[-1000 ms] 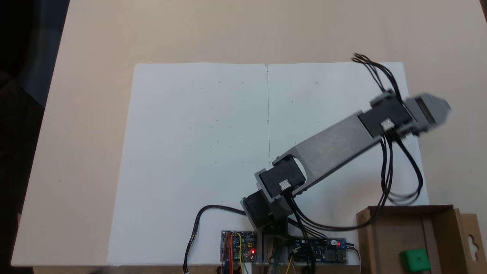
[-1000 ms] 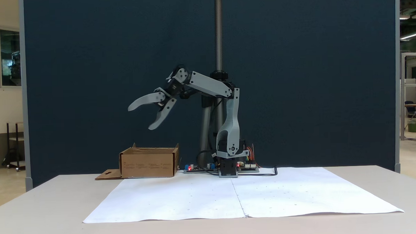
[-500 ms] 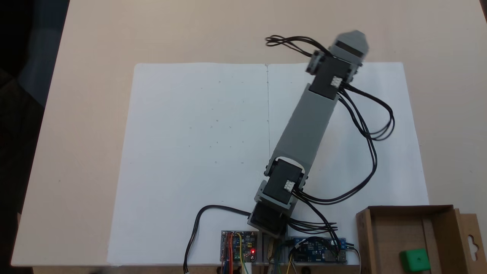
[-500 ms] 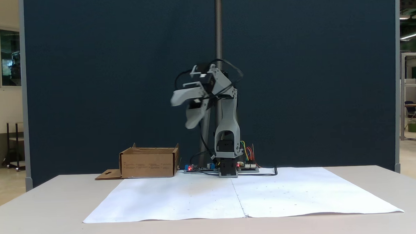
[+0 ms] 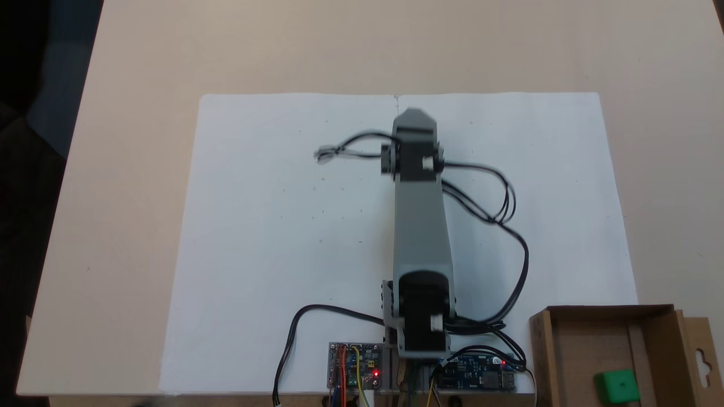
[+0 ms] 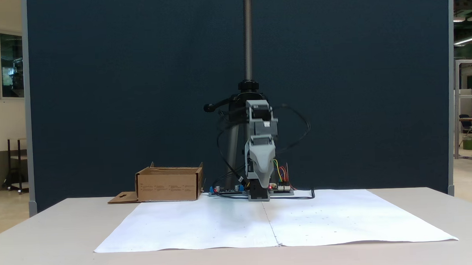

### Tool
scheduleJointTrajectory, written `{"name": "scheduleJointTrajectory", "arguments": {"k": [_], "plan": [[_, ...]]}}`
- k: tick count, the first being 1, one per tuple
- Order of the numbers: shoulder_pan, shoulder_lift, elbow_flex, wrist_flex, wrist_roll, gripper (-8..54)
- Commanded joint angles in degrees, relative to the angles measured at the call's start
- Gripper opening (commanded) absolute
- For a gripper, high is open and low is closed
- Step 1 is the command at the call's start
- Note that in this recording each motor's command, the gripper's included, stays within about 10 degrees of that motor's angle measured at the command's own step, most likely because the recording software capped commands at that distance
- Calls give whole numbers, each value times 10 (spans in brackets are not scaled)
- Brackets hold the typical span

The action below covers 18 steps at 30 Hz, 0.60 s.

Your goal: Grasp a green dice and put it in the bin.

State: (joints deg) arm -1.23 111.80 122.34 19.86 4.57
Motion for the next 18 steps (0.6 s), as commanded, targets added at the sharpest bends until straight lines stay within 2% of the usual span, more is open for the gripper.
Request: {"name": "scheduleJointTrajectory", "arguments": {"k": [1,9,18], "plan": [[-8,47,20,-96,30,439],[-11,167,279,-267,6,442],[42,227,482,-478,-25,435]]}}
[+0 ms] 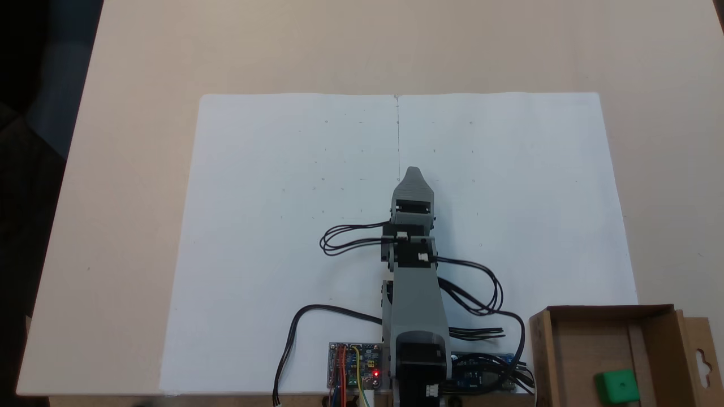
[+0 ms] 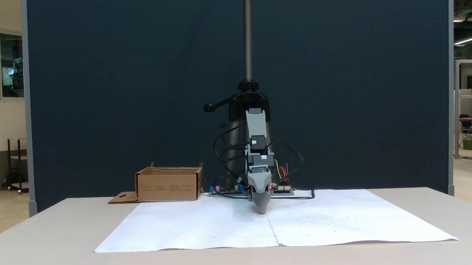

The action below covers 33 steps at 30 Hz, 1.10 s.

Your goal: Grasp a green dice and put it in the bin.

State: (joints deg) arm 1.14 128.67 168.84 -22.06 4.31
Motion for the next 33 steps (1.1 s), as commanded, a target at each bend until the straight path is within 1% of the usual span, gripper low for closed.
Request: {"name": "scheduleJointTrajectory", "arguments": {"k": [1,4,8,14,18,22,33], "plan": [[26,59,33,-92,-31,432],[39,62,69,-191,-50,432],[40,63,105,-262,-62,434],[47,65,105,-347,-69,452],[32,64,105,-394,-84,448],[25,64,105,-439,-123,449],[-7,64,105,-562,-142,446]]}}
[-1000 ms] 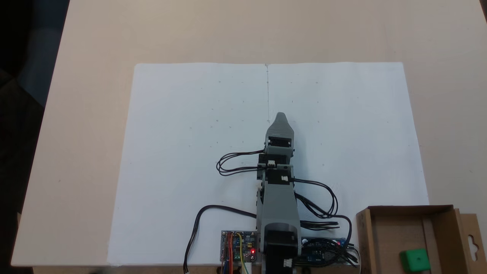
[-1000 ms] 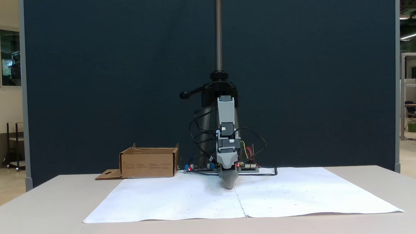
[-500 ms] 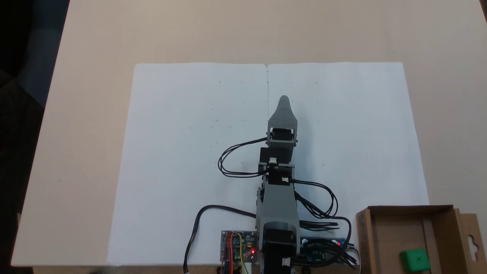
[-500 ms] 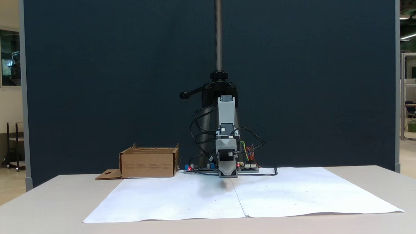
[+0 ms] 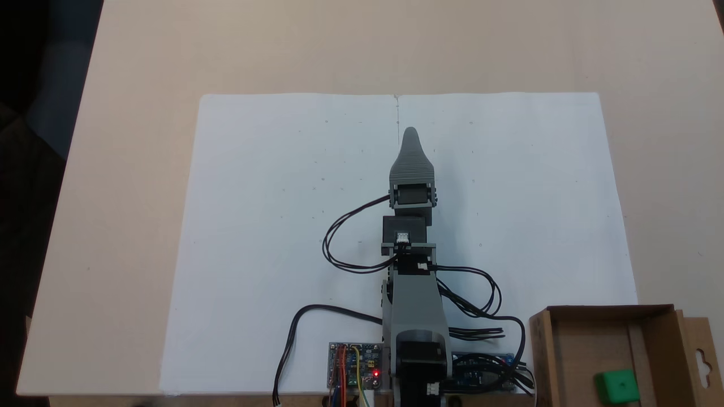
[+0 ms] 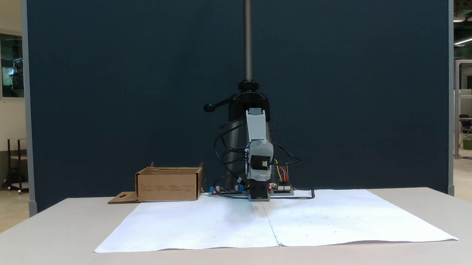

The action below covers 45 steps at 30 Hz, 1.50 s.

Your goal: Grasp a green dice and put it in the bin.

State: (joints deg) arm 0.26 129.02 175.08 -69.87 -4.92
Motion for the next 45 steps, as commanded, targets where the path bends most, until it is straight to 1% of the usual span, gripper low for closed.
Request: {"name": "scheduleJointTrajectory", "arguments": {"k": [1,23,45], "plan": [[2,61,42,-89,-49,446],[10,61,42,-232,-49,456],[9,59,42,-230,-47,454]]}}
